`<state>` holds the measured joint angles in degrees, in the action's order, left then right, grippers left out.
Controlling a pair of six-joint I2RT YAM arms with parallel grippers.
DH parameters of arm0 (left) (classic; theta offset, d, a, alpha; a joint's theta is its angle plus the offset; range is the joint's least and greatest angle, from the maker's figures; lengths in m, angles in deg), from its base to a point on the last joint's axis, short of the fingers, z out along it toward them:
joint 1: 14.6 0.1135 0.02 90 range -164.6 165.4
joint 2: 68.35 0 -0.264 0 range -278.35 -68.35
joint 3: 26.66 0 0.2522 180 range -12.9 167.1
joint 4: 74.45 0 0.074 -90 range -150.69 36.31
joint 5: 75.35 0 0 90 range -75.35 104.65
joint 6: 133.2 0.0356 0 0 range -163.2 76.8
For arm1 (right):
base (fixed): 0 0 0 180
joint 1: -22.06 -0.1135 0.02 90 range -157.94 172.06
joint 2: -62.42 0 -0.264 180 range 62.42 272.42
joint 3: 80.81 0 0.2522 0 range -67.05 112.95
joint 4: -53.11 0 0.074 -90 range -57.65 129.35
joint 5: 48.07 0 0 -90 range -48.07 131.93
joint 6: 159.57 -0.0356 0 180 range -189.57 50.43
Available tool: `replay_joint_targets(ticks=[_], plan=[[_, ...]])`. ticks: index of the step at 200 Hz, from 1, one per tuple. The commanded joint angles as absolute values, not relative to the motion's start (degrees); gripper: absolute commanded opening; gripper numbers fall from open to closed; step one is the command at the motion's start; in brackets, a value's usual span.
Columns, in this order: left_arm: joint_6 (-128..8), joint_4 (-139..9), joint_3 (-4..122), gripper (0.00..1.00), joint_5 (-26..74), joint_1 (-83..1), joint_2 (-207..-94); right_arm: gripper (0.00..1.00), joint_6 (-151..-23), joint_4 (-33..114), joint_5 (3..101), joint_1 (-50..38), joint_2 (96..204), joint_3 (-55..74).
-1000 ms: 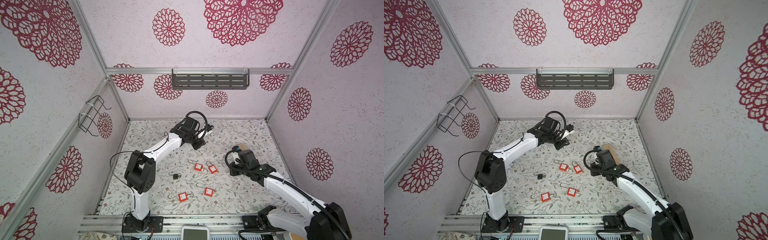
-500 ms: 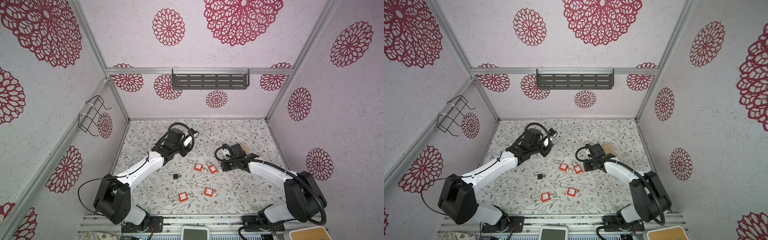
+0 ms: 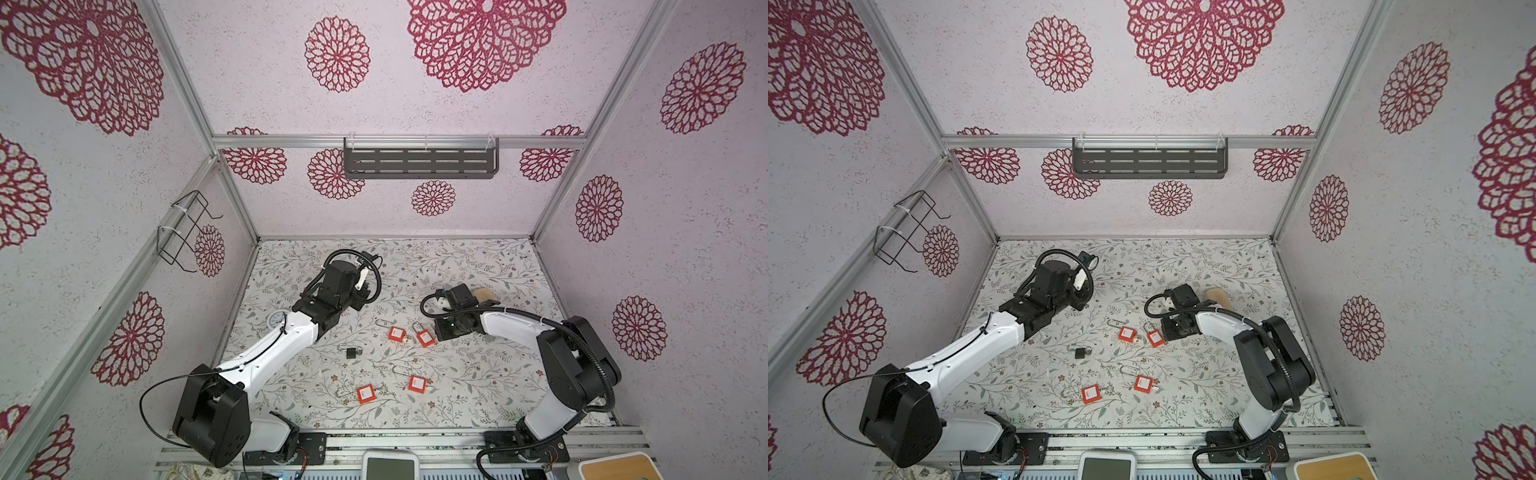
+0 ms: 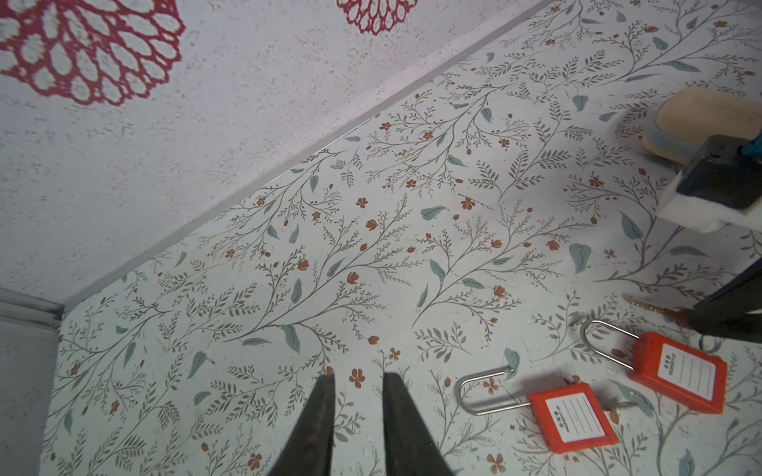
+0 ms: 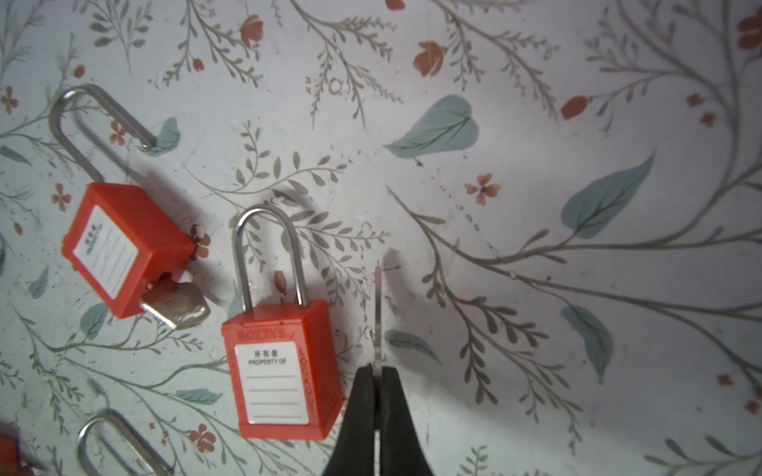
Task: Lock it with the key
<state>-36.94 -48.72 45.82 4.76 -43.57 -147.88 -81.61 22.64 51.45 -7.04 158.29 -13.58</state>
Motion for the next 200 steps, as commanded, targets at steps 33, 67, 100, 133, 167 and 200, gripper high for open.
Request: replay_joint_targets(ticks=[33, 67, 100, 133, 167, 200], plan=[[-38.88, -44.92, 48.62, 0.26, 4.12, -43.28, -148.73, 0.17, -81.14, 20.4, 49.31, -7.2, 158.09, -11.6], [-39.06, -42.73, 48.53, 0.28, 4.08, -43.2, -147.24, 0.34, -79.6, 19.31, 46.54, -7.2, 155.13, -10.68], [-39.91, -38.1, 50.21, 0.29, 3.01, -42.89, -146.25, 0.43, -77.08, 15.98, 43.64, -7.2, 151.72, -7.44], [-41.82, -33.95, 50.98, 0.3, 5.0, -41.19, -144.47, 0.52, -74.09, 15.09, 45.0, -9.6, 148.91, -3.88], [-47.78, -34.65, 47.32, 0.29, 14.84, -34.76, -140.71, 0.55, -69.7, 14.83, 44.88, -15.84, 151.72, 0.58], [-51.01, -35.22, 44.67, 0.27, 23.04, -29.96, -138.09, 0.57, -63.94, 15.52, 46.62, -20.03, 156.72, 3.94]])
